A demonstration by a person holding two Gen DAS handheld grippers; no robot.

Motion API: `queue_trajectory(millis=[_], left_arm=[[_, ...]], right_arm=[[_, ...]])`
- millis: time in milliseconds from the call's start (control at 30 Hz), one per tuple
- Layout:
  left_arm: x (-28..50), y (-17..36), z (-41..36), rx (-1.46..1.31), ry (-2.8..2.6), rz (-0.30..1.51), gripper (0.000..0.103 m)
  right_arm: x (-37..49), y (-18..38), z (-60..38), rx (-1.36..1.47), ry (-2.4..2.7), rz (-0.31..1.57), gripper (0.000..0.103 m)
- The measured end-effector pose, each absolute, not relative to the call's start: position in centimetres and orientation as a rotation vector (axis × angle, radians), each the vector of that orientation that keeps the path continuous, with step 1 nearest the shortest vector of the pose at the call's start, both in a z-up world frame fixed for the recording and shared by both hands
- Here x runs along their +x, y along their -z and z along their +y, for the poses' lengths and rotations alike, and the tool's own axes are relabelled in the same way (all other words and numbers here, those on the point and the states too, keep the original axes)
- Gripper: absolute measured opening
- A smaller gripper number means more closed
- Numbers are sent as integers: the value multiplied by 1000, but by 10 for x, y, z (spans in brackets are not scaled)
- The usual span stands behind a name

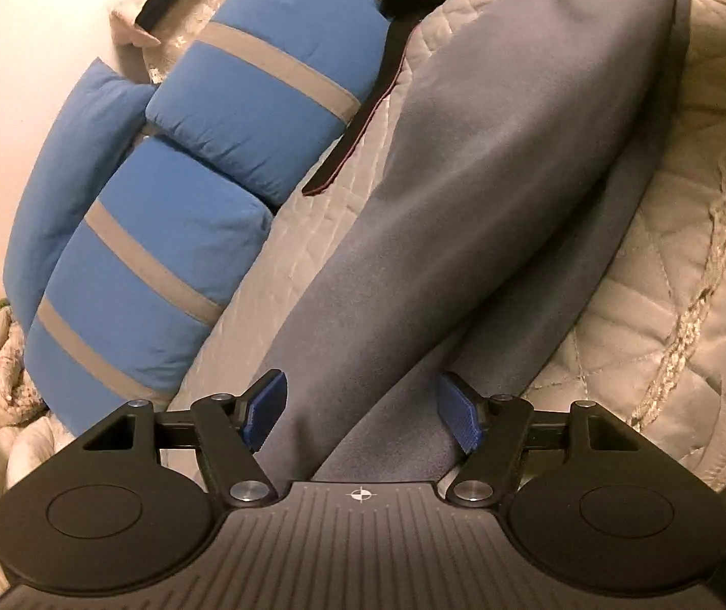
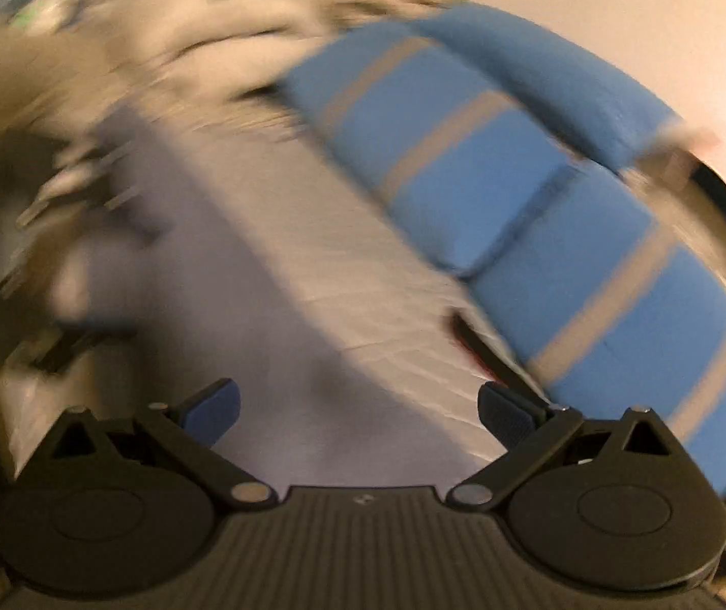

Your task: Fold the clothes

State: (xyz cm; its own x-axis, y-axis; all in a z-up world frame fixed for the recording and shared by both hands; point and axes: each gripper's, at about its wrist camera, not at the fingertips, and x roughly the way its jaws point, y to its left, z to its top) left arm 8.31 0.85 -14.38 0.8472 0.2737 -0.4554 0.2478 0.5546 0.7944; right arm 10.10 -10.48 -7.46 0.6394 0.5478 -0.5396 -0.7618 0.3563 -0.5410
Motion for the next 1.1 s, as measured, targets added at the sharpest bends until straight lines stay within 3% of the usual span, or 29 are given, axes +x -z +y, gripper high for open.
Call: queue_trajectory(millis=[267,500,700,1100], left_arm=[[76,170,-7,1158,-111,462,64],[75,174,-9,1179,-117,416,64],[73,175,-9,1172,-113,405,65],[72,173,-10,1167,-104,404,65]], right_arm=[[65,131,-82,-1115,-829,217,103],[62,142,-62,-1183,-753,169,103],[63,128,-57,-1076,-770,189,103],[59,151,-45,-1321,-586,-20,103]])
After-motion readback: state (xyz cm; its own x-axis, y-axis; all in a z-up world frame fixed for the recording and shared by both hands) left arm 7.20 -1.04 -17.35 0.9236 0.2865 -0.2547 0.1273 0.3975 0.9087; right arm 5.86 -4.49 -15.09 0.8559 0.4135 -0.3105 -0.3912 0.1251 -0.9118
